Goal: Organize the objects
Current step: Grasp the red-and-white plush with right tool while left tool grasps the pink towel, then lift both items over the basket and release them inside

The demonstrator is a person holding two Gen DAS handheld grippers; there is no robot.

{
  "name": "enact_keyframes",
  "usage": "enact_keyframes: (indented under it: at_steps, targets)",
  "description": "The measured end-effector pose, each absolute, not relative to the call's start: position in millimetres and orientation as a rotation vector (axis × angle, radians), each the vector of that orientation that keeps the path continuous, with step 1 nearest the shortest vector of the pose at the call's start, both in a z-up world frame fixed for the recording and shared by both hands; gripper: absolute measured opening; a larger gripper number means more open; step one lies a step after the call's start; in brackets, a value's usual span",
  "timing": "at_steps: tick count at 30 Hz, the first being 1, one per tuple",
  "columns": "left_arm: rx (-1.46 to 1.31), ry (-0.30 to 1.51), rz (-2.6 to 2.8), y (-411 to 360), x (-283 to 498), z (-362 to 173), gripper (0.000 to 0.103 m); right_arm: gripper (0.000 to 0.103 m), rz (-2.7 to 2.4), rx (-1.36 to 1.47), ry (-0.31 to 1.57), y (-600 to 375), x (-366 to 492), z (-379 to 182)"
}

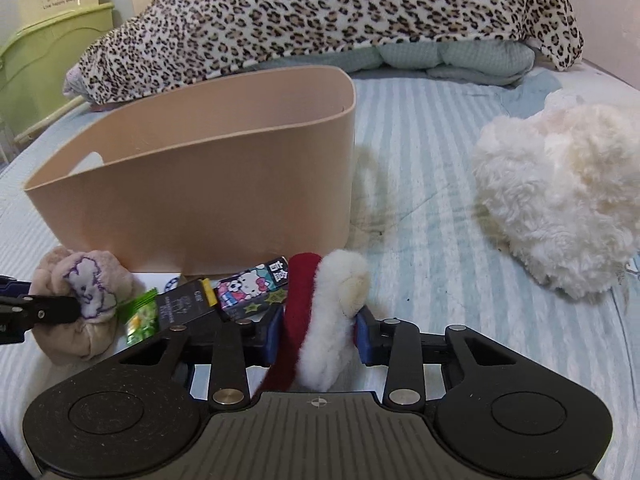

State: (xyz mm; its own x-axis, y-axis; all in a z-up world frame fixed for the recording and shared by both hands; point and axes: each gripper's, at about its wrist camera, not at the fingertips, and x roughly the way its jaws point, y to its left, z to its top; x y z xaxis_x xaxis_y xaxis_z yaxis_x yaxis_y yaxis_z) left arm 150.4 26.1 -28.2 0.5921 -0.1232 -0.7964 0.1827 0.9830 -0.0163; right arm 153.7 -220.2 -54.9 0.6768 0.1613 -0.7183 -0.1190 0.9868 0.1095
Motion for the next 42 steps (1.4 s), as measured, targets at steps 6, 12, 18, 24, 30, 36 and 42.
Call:
enact_keyframes:
  at_steps: [6,12,18,24,30,36,42]
  targets:
    - [0.062,0.863,-0.187,34,133,-4,0.028,0.034,0.170,0.071,0.740,-229,135,-25]
    - [0.039,0.758,-0.177,42,116,35,0.028,0.034,0.182,0.100,0.637,-239,124,14]
    - [0.031,0.623,-0.137,43,116,78,0.028,0.034,0.174,0.143,0.503,-242,127,49]
    - [0.063,0.538,-0.105,30,144,105,0.028,0.034,0.173,0.119,0.441,-228,155,71]
    - [0.055,0.515,-0.103,14,189,107,0.028,0.034,0.181,0.036,0.424,-203,196,73]
    - [0.073,0.587,-0.073,-3,232,72,0.028,0.034,0.142,0.046,0.452,-197,230,55]
    - [0.062,0.700,-0.038,2,252,22,0.028,0.034,0.147,-0.001,0.537,-188,253,25]
